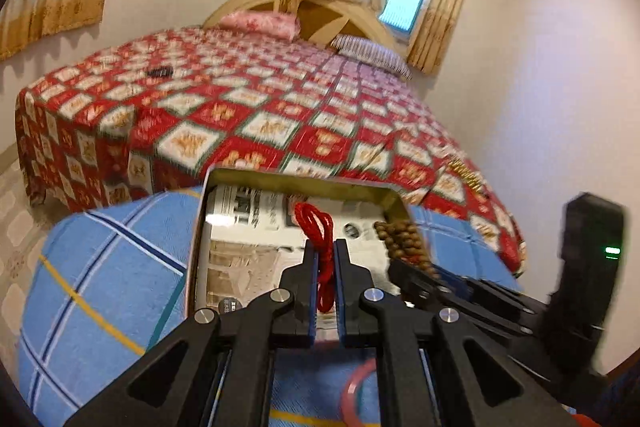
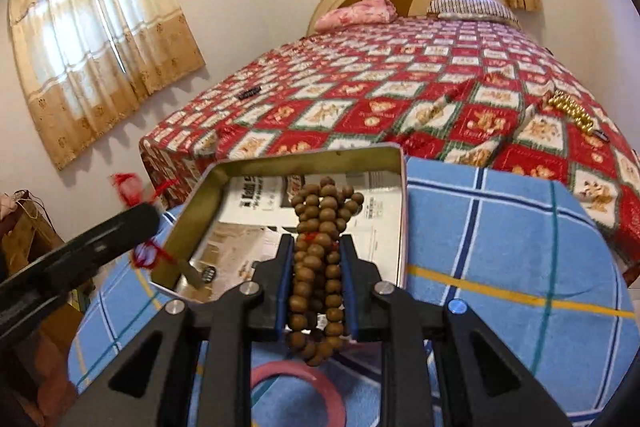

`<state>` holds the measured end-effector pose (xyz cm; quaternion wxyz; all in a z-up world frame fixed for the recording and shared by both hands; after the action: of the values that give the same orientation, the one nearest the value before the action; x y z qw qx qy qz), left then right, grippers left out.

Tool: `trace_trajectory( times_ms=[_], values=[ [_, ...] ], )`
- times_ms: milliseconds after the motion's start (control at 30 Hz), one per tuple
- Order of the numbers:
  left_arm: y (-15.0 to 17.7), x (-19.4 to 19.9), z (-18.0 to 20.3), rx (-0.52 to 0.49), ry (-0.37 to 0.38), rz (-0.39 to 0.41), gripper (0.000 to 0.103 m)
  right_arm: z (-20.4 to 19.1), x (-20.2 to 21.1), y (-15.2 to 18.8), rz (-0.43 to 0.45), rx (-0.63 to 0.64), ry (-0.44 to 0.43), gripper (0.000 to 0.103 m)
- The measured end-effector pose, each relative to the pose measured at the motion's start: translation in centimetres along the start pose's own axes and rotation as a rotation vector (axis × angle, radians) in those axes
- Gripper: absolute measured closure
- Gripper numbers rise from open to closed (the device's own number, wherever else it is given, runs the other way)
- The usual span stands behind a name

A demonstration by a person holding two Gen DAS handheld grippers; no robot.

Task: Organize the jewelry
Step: 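Carry the bead bracelet and red tassel into the pink tin with both tools and release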

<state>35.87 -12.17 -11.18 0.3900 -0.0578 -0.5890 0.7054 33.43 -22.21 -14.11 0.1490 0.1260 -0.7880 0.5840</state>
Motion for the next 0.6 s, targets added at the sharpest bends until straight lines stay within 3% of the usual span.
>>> trace_trajectory(
  times_ms=[233,333,400,533,600],
  values=[
    [2.7,-2.4,-1.2,-0.024,-0.092,-0.103,0.096,-0.1,0.0,0.6,-0.007,0.019,0.0,0.075],
    [3.0,-2.5,-1.3,-0.003,-0.087,-0.129,0.096,0.0,0.2,0.4,-0.006,-0.004,-0.021,0.059],
    [2.7,-2.0,-1.2,0.005,-0.094,-0.133,0.095,0.1,1.1,-0.4,0.044,-0.015,-0.022,0.04],
    [2.0,-1.1,-1.4,-0.005,-0.108,-0.115,0.092,0.5,2.3,-2.0,0.13,-0.006,0.016,0.037],
    [2.1,-0.8,-1.2,0.002,-0.084,-0.118,0.078,0.9,2.6,-2.4,0.148,-0.023,0.03,0.037]
  ],
)
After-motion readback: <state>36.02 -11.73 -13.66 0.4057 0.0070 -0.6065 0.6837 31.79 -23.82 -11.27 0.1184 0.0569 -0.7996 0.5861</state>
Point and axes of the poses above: each gripper's, at about its wrist camera, not at the fingertips, and x roughly against the way its jaws point, z to its right, y to its underside, the point moved 10 cm from there along -x, roughly the way its jaws point, and after that the axes turned 14 degrees about z, right-handed, at the moved point
